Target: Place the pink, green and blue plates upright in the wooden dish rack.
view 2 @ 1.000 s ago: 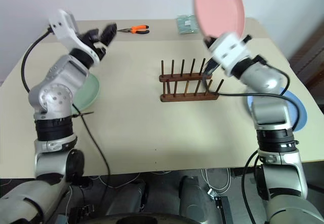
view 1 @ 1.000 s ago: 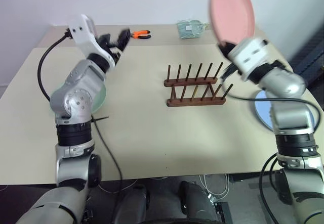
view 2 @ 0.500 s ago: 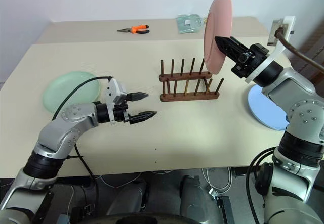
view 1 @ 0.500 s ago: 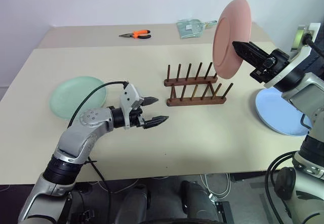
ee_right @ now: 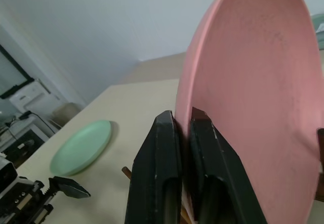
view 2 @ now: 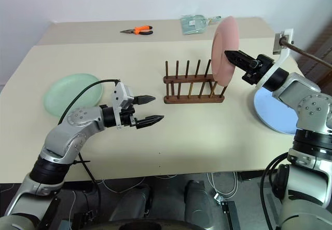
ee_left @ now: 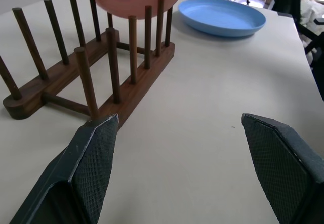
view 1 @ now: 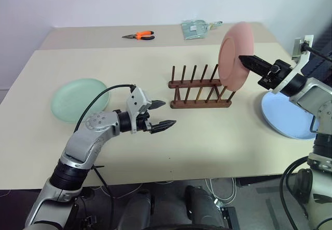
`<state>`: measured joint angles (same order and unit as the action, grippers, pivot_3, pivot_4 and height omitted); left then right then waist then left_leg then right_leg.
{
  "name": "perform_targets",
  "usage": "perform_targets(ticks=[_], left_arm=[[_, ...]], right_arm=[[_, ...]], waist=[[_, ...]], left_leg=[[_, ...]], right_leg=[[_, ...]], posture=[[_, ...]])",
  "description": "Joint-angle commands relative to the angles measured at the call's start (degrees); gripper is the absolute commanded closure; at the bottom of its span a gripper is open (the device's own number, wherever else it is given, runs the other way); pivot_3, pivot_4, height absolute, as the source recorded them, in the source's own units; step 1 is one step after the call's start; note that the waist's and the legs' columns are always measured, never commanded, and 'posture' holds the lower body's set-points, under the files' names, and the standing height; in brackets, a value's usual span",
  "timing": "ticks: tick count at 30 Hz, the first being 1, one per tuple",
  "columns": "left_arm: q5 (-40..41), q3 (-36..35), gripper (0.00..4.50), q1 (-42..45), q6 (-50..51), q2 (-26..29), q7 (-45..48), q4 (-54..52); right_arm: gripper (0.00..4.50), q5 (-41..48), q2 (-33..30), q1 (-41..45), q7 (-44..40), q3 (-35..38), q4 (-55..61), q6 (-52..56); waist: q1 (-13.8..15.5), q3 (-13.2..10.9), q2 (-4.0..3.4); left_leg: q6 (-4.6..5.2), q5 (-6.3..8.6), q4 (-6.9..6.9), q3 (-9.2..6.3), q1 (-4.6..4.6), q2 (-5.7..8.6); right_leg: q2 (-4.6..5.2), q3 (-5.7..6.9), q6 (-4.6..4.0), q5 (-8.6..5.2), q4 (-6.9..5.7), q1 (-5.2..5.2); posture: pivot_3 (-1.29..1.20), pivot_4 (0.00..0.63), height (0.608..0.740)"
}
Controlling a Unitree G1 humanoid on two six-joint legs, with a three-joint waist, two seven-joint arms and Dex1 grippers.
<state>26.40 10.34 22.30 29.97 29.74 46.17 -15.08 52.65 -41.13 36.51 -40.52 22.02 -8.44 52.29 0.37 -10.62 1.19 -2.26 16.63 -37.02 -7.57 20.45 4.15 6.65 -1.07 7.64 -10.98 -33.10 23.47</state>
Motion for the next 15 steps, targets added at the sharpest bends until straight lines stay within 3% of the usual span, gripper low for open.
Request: perform_targets(ticks=[1, 2, 5, 9, 10, 12, 15], left_arm=[[1.0, -1.3, 0.22, -0.5, 1.2, -0.5, -0.3, -2.0], [1.2, -1.7, 0.0, -0.5, 1.7, -0.8, -0.7, -1.9], [1.0, -3.1, 0.0, -0.4, 1.9, -1.6, -2.1, -1.2], [-1.9, -9.7, 0.0, 1.1, -0.5, -5.1, -12.1, 3.2], [-2.8, -11.9, 0.0, 2.2, 0.4, -6.3, -16.5, 5.3], [-5.3, -16.8, 0.0, 5.0, 2.1, -8.1, -26.1, 10.8], [-8.4, -25.1, 0.0, 9.3, 3.5, -9.4, -40.6, 18.4]], right_arm=[[2.61, -2.9, -0.5, 2.2, -0.9, 0.0, 0.5, -4.6], [2.1, -4.5, -0.2, 2.6, 0.0, -0.1, 0.5, -6.8], [0.62, -10.4, -0.2, 3.5, 1.9, -0.5, 0.3, -14.8], [0.62, -20.6, -2.2, 6.7, 8.0, 0.7, -1.4, -27.9], [0.62, -20.6, -2.8, 7.1, 7.6, 1.0, -0.3, -28.4], [0.13, -18.7, -3.5, 6.6, 4.5, 0.0, 5.8, -27.6], [0.03, -16.9, -4.8, 2.7, -2.0, -6.3, 18.4, -25.1]], waist=[[-0.1, 0.0, 0.0], [-0.1, 0.0, 0.0], [-0.1, 0.0, -0.01], [0.0, 0.0, -0.01], [0.2, 0.0, -0.01], [0.2, 0.0, -0.02], [-0.2, 0.0, -0.02]], left_leg=[[0.0, 0.0, 0.0, 0.01, 0.01, 0.0], [0.0, 0.0, 0.0, 0.0, 0.01, 0.0], [0.0, 0.0, 0.0, 0.0, 0.01, 0.0], [-0.01, 0.0, -0.01, -0.01, 0.01, 0.01], [-0.01, 0.0, -0.01, -0.01, 0.01, 0.02], [-0.02, -0.01, 0.0, -0.03, 0.0, 0.01], [-0.02, 0.0, 0.03, -0.09, -0.01, -0.03]], right_leg=[[0.0, 0.0, 0.01, 0.01, 0.0, 0.01], [0.0, -0.01, 0.02, 0.01, 0.0, 0.01], [0.0, 0.0, 0.05, 0.02, 0.0, 0.02], [0.01, 0.0, 0.08, 0.02, 0.01, 0.01], [0.01, 0.0, 0.08, 0.02, 0.0, 0.02], [0.0, 0.01, 0.08, 0.03, 0.0, 0.02], [-0.06, 0.05, 0.12, 0.04, -0.02, 0.03]], posture=[[0.0, 0.15, 0.74], [0.0, 0.15, 0.74], [0.0, 0.15, 0.74], [0.0, 0.15, 0.74], [0.0, 0.15, 0.74], [0.0, 0.15, 0.74], [0.0, 0.15, 0.74]])
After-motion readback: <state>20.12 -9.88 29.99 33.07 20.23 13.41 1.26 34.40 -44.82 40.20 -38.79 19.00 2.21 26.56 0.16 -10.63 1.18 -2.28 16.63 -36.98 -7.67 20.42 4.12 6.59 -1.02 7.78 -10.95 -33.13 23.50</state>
